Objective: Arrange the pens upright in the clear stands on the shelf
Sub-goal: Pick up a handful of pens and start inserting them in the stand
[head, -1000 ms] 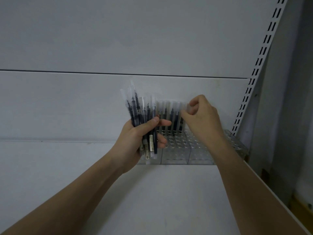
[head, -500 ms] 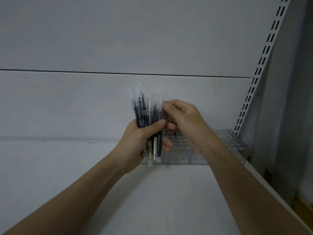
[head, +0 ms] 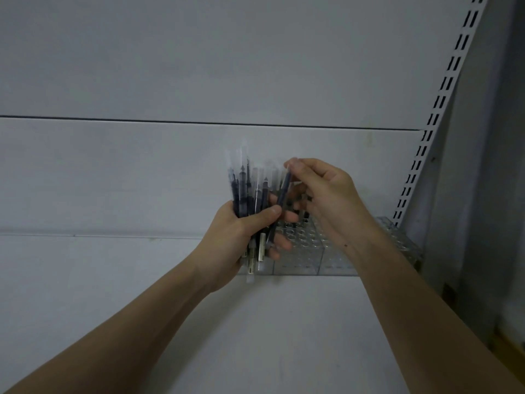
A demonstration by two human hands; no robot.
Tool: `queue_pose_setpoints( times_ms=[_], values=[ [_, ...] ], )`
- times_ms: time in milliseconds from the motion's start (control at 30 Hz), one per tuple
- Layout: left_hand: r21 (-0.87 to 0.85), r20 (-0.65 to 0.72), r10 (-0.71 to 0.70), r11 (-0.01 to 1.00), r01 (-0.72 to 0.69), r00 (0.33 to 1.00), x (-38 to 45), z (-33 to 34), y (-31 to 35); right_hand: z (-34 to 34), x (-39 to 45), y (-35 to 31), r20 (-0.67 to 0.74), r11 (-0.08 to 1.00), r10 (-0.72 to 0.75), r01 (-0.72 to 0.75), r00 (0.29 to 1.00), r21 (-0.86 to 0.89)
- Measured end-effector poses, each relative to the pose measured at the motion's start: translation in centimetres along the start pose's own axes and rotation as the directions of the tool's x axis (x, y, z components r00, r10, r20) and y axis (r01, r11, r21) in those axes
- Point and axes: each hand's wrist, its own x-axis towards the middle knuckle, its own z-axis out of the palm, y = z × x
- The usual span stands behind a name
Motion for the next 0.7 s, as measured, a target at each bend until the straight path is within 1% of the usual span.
queue_pose_setpoints(
  times_ms=[100, 167, 233, 300, 367, 400, 467, 533, 600, 700],
  values=[
    [0.000, -0.020, 0.009, 1.000, -0.009, 1.000, 0.1, -0.1, -0.1, 0.3, -0.3, 0.0, 0.077, 1.000, 0.017, -0.016, 0.997, -0.006],
    [-0.014, -0.015, 0.004, 1.000, -0.005, 1.000, 0.1, -0.1, 0.0, 0.4, -0.2, 0.0, 0.063, 1.000, 0.004, -0.003, 0.998, -0.004],
    [-0.055, -0.009, -0.009, 0.998, 0.009, 1.000, 0.0, 0.0, 0.0, 0.1, 0.0, -0.1, -0.007, 1.000, -0.016, 0.016, 1.000, 0.023],
    [-0.069, 0.006, -0.018, 0.997, 0.019, 1.000, 0.0, 0.0, 0.0, -0.8, 0.5, -0.3, -0.114, 0.996, -0.012, 0.022, 0.993, 0.087],
    [-0.058, 0.016, -0.011, 0.998, 0.012, 1.000, -0.1, 0.0, -0.1, -1.9, 0.9, -0.6, -0.240, 0.987, -0.023, 0.060, 0.970, 0.147],
    [-0.049, 0.018, -0.003, 0.999, 0.004, 1.000, -0.1, -0.1, -0.1, -2.4, 1.1, -0.7, -0.309, 0.985, -0.052, 0.099, 0.950, 0.140],
    [-0.023, 0.013, 0.019, 1.000, -0.018, 1.000, 0.0, -0.2, -0.2, -3.2, 1.5, -0.7, -0.437, 0.985, -0.151, 0.172, 0.887, 0.010],
    [0.003, 0.013, 0.050, 0.999, -0.050, 0.999, 0.0, -0.2, -0.4, -3.7, 1.5, -0.6, -0.489, 0.961, -0.273, 0.211, 0.828, -0.179],
    [0.026, 0.031, 0.082, 0.996, -0.083, 0.996, -0.1, 0.0, -0.8, -3.8, 1.5, -0.3, -0.476, 0.920, -0.366, 0.233, 0.800, -0.316],
    [0.048, 0.111, 0.101, 0.993, -0.107, 0.989, -0.5, 0.8, -1.6, -3.6, 1.5, 0.2, -0.420, 0.869, -0.438, 0.255, 0.795, -0.423]
  ],
)
